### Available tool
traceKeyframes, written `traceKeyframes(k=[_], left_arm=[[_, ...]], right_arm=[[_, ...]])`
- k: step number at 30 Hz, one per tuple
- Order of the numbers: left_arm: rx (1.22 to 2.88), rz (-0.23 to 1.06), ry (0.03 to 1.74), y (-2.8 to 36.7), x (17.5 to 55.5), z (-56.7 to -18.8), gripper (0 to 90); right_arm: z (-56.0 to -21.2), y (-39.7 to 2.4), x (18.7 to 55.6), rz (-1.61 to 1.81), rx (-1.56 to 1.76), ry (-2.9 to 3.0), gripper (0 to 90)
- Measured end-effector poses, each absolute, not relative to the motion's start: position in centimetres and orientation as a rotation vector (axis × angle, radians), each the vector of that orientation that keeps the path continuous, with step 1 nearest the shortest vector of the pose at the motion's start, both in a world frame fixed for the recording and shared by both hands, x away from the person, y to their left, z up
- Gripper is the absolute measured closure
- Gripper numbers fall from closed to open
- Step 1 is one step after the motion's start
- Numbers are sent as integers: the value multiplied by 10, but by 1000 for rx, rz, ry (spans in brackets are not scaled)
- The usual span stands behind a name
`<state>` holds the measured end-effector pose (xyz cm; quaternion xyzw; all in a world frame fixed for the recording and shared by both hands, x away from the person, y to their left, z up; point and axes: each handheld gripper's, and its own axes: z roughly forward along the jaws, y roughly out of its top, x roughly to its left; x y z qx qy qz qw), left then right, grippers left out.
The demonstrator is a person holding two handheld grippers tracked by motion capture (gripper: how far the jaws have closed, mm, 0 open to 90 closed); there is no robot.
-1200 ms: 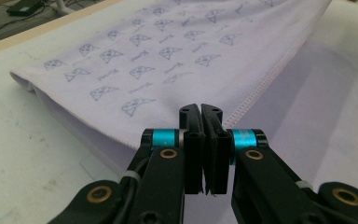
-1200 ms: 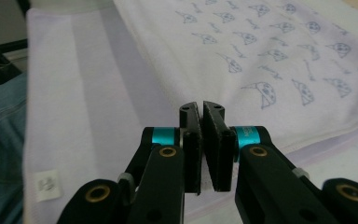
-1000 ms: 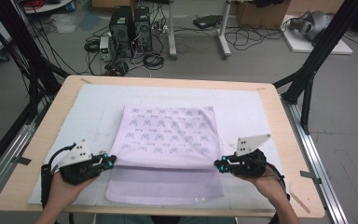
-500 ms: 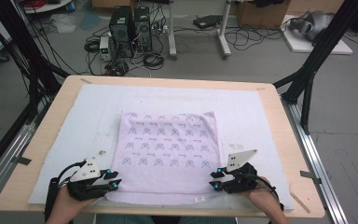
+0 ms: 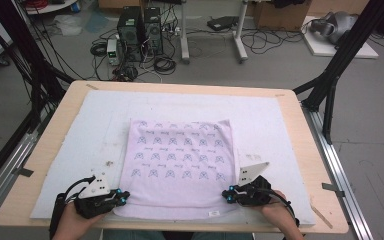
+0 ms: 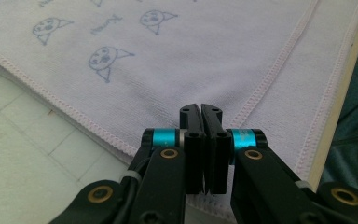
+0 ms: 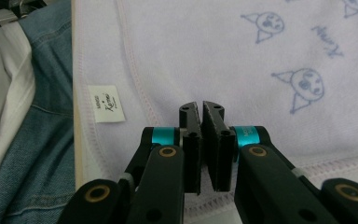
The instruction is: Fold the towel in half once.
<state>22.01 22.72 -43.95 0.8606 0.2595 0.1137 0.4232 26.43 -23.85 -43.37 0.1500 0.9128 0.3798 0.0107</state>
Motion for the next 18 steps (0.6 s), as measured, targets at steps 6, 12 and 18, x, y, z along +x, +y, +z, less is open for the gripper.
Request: traceKeyframes(k=[6,12,18], left_arm=[[2085,310,648,236,213,-421,876],[2070,296,631,239,198,-417,875],[2151,224,626,234,194,-438,790]], right_arm=[[-409,-244,259,1282,439,2787,865],[-395,-245,246,1296,372,2797,865],[-424,-244,243,1224,403,2896,825]])
